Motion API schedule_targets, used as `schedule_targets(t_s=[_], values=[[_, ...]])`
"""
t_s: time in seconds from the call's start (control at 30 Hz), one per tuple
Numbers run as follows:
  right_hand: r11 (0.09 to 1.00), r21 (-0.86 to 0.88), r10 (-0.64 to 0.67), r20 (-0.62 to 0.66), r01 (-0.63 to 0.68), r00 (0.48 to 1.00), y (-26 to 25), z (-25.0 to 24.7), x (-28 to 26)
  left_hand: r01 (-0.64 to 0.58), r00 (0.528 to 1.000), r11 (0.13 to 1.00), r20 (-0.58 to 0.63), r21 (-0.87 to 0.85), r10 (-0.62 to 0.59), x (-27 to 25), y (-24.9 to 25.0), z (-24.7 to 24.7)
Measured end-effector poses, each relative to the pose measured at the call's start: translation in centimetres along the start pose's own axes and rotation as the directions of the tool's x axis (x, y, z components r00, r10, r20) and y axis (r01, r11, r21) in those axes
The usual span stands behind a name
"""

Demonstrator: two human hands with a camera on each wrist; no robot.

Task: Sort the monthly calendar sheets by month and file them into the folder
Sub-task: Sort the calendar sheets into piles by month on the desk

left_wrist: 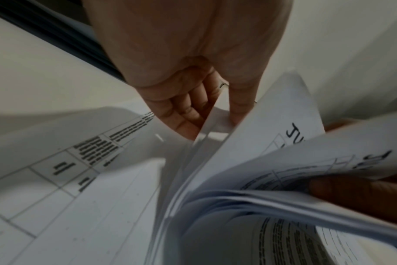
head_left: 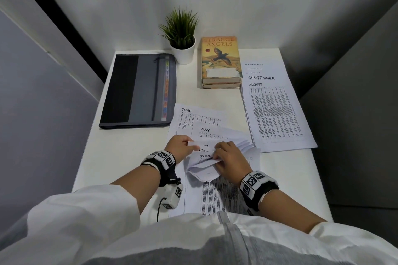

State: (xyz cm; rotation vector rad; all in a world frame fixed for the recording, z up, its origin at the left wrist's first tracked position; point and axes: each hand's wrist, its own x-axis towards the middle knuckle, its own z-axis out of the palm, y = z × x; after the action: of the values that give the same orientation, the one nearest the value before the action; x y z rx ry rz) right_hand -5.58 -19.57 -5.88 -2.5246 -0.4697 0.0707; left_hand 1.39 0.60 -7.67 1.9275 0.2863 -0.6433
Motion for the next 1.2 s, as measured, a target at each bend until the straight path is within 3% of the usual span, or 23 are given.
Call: schedule_targets(t_s=[0.33,0.5,0.6,0.77,0.87,0.97,1.1,1.2], values=[[0.999,0.030,0.021,-0.011,-0.021,1.000,0.0,-0.1,0.1,-0.038,0.999,0.993,-0.027,0.111,0.041,0.0,0.3,-1.0],[0.999,0.023,0.028,-0.026,-0.027,0.999,0.2,0.2,0.2,-0.041,0.992,0.998,0.119,0.040,0.036,-0.7,0.8,-0.9],[1.000,-0.018,0.006,-0.017,-0.007,1.000,0.1,0.3,0.3,-0.130,0.979,0.988,0.167,0.081,0.115,-0.9,1.3,-0.9],[0.998,-0.056,0.001,-0.047,-0.003,0.999,0.0,0.1,-0.2,-0.077,0.996,0.997,-0.035,-0.017,0.076,-0.3,1.4,-0.4],[0.998,-0.061,-0.001,-0.040,-0.001,0.999,0.0,0.0,-0.3,-0.045,0.999,0.999,-0.013,0.026,0.045,0.0,1.1,0.1],[1.000,-0.019,-0.010,-0.005,0.010,1.000,0.1,-0.3,-0.2,-0.033,0.998,0.994,0.051,0.109,0.028,0.1,1.2,0.3],[0.998,0.061,0.026,0.112,-0.033,0.993,-0.2,-1.0,0.4,-0.107,0.980,0.959,0.191,0.262,0.057,-0.3,1.5,0.4],[0.987,0.129,0.072,0.205,-0.100,0.976,0.1,-1.9,1.4,-0.084,0.993,0.967,0.099,0.241,0.062,-0.2,1.4,-0.3]])
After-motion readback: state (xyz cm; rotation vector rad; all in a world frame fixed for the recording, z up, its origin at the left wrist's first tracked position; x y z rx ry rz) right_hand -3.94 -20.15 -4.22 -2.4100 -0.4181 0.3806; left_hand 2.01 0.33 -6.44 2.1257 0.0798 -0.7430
